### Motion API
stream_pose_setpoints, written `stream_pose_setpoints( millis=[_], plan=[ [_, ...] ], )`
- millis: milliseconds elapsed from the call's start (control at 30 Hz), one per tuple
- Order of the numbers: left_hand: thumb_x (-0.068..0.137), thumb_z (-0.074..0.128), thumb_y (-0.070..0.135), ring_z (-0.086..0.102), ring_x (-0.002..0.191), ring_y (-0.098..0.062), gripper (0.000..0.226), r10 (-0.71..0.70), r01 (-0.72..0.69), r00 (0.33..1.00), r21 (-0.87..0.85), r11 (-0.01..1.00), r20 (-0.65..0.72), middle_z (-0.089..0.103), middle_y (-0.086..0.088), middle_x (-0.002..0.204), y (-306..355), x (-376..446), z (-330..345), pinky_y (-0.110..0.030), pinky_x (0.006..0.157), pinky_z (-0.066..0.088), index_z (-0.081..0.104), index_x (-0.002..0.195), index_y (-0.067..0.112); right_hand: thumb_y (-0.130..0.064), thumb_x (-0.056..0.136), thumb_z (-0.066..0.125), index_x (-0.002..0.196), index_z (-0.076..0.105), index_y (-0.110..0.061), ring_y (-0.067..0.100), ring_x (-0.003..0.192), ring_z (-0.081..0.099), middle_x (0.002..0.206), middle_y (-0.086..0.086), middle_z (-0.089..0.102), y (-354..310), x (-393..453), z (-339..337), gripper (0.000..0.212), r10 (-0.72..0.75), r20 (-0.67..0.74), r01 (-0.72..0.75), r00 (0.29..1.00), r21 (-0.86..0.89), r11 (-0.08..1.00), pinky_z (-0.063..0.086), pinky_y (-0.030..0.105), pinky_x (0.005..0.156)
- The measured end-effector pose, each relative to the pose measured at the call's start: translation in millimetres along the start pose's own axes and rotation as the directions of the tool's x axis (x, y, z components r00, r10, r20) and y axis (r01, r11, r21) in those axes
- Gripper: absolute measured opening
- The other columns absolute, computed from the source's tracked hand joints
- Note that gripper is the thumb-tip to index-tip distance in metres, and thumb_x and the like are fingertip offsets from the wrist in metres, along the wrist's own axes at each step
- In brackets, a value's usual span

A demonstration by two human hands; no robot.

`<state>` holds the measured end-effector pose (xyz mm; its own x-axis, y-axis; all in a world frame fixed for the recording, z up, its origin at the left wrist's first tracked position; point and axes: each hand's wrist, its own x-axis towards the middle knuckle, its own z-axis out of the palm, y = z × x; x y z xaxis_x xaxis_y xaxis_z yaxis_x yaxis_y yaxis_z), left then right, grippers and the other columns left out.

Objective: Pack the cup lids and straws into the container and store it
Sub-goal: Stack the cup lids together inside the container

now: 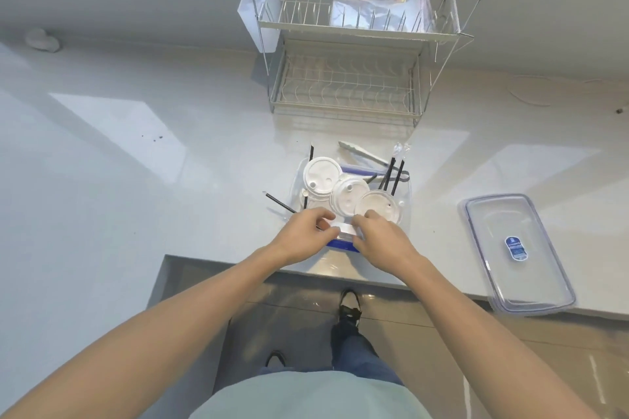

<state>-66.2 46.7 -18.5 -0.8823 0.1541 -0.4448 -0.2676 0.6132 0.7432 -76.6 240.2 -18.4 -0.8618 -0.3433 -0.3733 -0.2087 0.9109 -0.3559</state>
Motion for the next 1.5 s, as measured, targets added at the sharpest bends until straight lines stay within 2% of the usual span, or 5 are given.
stream_pose_setpoints(
  millis=[300, 500, 633, 1067, 1500],
  plan=[
    [0.099, 0.056, 0.047, 0.071, 0.092, -0.026, 0.033, -0.155, 0.124, 0.981, -0.245, 0.962, -0.114, 0.074, -0.007, 0.098, 34.7, 26.3, -1.7, -0.045, 0.086, 0.058, 0.074, 0.104, 0.020, -0.004, 0.095, 0.057, 0.113, 0.066, -0.013, 0.027, 0.090, 0.061, 0.110, 0.004, 0.065, 41.3, 18.6, -40.1, 0.022, -0.235, -0.227, 0.279, 0.945, 0.186, 0.942, 0.052, 0.041, 0.071],
    [0.098, 0.064, 0.032, 0.073, 0.107, -0.034, 0.035, -0.155, 0.333, 0.938, -0.676, 0.657, 0.312, 0.072, -0.016, 0.122, 54.1, 43.2, -7.7, -0.042, 0.095, 0.058, 0.066, 0.128, 0.013, 0.016, 0.085, 0.057, 0.116, 0.068, -0.003, 0.032, 0.101, 0.067, 0.116, 0.010, 0.071, 49.6, 31.1, -60.5, 0.037, -0.283, -0.426, 0.423, 0.859, 0.280, 0.862, 0.056, 0.046, 0.081],
    [0.092, 0.073, 0.018, 0.071, 0.112, -0.029, 0.035, -0.078, 0.282, 0.952, -0.750, 0.598, 0.296, 0.073, -0.014, 0.123, 52.9, 54.4, -12.3, -0.035, 0.091, 0.058, 0.070, 0.123, 0.004, 0.003, 0.089, 0.069, 0.147, 0.048, -0.010, 0.029, 0.122, 0.060, 0.143, 0.009, 0.059, 55.2, 37.5, -59.9, 0.064, -0.123, -0.291, 0.220, 0.949, 0.329, 0.919, 0.053, 0.046, 0.095],
    [0.089, 0.074, 0.011, 0.070, 0.093, -0.021, 0.018, -0.132, 0.159, 0.987, -0.565, 0.810, 0.087, 0.077, -0.004, 0.100, 18.4, 52.1, -33.8, -0.027, 0.067, 0.057, 0.069, 0.105, 0.018, -0.008, 0.099, 0.049, 0.120, 0.053, -0.008, 0.038, 0.092, 0.067, 0.117, 0.012, 0.060, 31.1, 43.9, -21.8, 0.022, 0.200, -0.042, -0.204, 0.979, -0.184, 0.961, 0.039, 0.036, 0.064],
    [0.096, 0.061, 0.013, 0.070, 0.108, -0.022, 0.028, -0.135, 0.226, 0.973, -0.672, 0.705, 0.185, 0.070, -0.007, 0.121, 24.7, 52.1, -21.0, -0.036, 0.082, 0.063, 0.061, 0.124, 0.018, -0.027, 0.094, 0.060, 0.090, 0.045, -0.021, 0.024, 0.067, 0.053, 0.078, -0.004, 0.057, -9.9, 8.6, -55.4, 0.017, 0.335, -0.558, -0.233, 0.760, 0.247, 0.941, 0.037, 0.035, 0.056]
  ],
)
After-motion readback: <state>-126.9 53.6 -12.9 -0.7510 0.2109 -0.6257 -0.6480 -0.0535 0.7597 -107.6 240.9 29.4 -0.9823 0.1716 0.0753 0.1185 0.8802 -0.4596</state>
